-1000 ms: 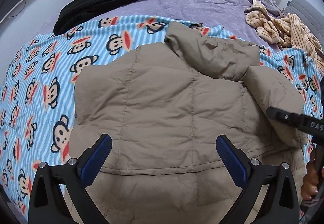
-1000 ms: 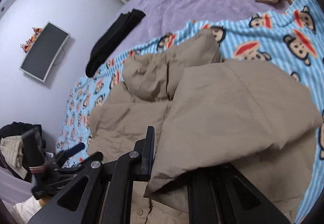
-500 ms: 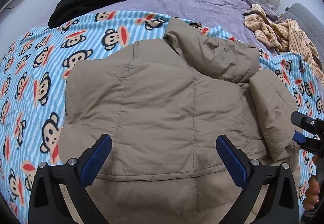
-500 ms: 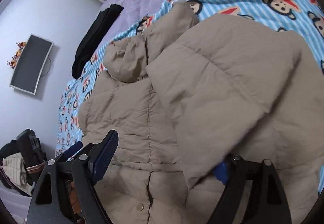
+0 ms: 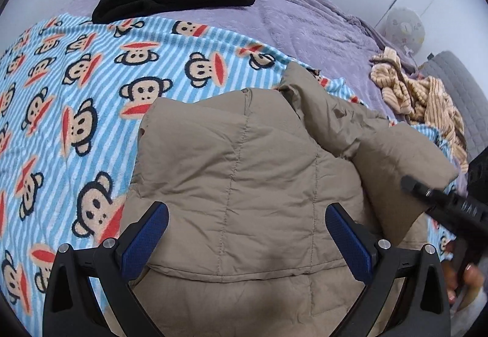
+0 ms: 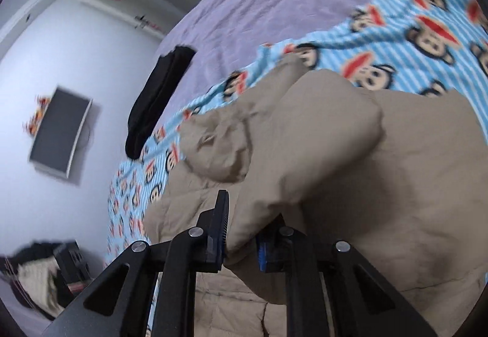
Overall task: Fold large clothes
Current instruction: 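Grasp the opposite jacket side with the left tool, then fold the held side over the back toward the center, then open the left tool, then grasp the jacket hem with both tools and lift it toward the collar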
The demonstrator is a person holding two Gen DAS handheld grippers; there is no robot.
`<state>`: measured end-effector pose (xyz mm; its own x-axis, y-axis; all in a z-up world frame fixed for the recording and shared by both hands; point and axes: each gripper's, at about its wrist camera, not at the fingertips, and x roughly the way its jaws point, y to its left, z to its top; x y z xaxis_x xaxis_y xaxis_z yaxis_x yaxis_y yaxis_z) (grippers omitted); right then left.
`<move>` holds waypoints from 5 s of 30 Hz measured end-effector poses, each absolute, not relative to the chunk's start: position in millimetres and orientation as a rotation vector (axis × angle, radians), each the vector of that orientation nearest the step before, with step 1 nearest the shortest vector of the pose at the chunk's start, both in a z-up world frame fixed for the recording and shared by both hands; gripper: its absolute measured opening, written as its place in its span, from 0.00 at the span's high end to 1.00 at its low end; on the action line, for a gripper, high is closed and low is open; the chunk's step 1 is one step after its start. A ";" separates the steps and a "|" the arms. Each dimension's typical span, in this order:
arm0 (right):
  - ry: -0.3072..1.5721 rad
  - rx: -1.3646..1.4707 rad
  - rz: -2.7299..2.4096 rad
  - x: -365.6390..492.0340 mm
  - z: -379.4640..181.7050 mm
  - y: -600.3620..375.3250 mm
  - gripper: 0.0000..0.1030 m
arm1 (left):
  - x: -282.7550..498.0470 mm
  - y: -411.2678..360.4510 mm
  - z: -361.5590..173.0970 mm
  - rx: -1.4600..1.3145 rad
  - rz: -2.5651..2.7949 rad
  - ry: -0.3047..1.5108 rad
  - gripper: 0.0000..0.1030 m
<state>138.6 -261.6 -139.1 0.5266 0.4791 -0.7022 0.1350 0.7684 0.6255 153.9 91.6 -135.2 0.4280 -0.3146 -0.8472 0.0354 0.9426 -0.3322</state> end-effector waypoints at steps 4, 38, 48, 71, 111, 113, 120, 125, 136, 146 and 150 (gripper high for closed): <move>1.121 0.409 0.351 135.3 -146.6 -179.6 0.77 | 156.9 106.4 -133.8 -0.367 -0.237 1.105 0.00; 1.240 0.490 -0.161 53.4 -231.0 -367.5 1.00 | 166.8 26.0 -194.5 -0.123 -0.335 1.266 0.89; 1.253 0.485 -0.168 19.8 -188.2 -375.5 0.96 | 155.2 72.7 -143.0 -0.096 -0.212 1.144 0.71; 1.265 0.281 -0.175 74.1 -217.4 -383.1 0.96 | 159.3 -0.3 -183.7 0.078 -0.266 1.193 0.71; 1.199 0.581 -0.115 -44.6 -120.0 -351.2 0.18 | 60.2 7.7 -102.3 0.149 -0.108 1.261 0.00; 1.195 0.607 -0.109 -48.5 -116.2 -351.1 0.18 | 51.1 5.4 -98.2 0.150 -0.113 1.271 0.00; 1.250 0.677 -0.037 -59.9 -111.5 -345.3 0.18 | 12.9 1.3 -83.9 0.124 -0.082 1.295 0.00; 1.331 0.700 0.048 -67.9 -114.5 -339.6 0.18 | -14.8 7.9 -78.1 0.071 -0.030 1.308 0.00; 1.411 0.751 0.057 -100.0 -123.1 -325.9 0.18 | -54.4 40.6 -87.4 0.034 -0.072 1.365 0.00; 1.453 0.851 -0.057 -145.5 -145.2 -279.1 0.18 | -93.8 112.3 -118.8 -0.079 -0.204 1.438 0.00; 1.433 0.927 -0.103 -169.6 -148.2 -273.8 0.18 | -109.3 154.4 -118.6 -0.161 -0.235 1.453 0.00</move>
